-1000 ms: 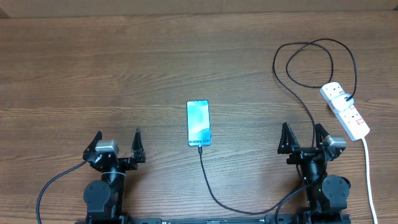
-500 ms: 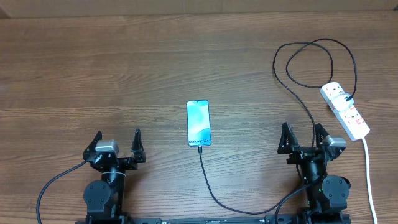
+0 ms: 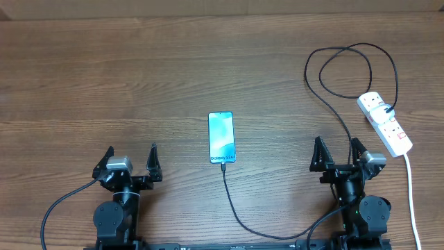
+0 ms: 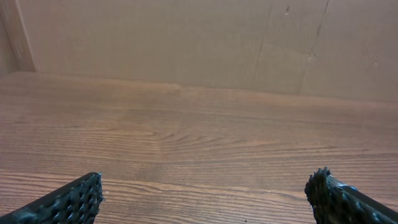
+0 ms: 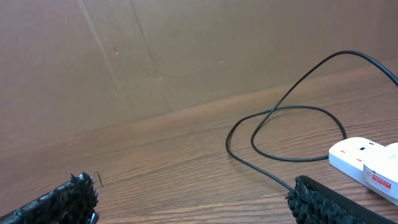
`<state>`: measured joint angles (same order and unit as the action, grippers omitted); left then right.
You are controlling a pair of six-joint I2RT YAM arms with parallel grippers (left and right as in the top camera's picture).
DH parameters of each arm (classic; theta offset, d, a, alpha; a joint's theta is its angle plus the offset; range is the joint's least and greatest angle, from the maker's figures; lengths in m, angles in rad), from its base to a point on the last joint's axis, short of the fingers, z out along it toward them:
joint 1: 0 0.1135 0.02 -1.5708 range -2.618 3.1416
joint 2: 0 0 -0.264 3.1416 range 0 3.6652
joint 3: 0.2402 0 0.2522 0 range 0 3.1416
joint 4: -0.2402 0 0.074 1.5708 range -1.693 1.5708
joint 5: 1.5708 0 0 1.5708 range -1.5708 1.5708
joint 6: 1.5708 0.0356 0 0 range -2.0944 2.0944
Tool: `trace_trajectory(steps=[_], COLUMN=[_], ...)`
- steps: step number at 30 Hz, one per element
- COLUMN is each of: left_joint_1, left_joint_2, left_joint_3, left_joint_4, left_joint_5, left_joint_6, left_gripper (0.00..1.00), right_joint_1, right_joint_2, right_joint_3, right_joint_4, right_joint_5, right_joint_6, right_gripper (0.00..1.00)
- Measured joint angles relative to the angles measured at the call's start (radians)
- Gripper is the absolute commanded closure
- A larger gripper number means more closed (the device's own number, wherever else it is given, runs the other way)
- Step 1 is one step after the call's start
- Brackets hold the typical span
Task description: Plug charger to phone and switch on socket
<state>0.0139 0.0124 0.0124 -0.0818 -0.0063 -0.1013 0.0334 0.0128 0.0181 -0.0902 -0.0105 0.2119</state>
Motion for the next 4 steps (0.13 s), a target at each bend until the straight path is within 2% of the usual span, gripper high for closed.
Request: trace_trajectory(steps=[4], left_joint_1=[0.0], left_joint_2=[0.0], left_joint_3=[0.0], left_joint_4=[0.0], left_joint_5=[0.0], left_joint_6=[0.0], left_gripper=[0.01], right_joint_1=[0.0], right_joint_2=[0.0], right_joint_3=[0.0], right_joint_4=[0.001], right_joint_5=[0.0], right_joint_6=[0.0], right_gripper=[0.0])
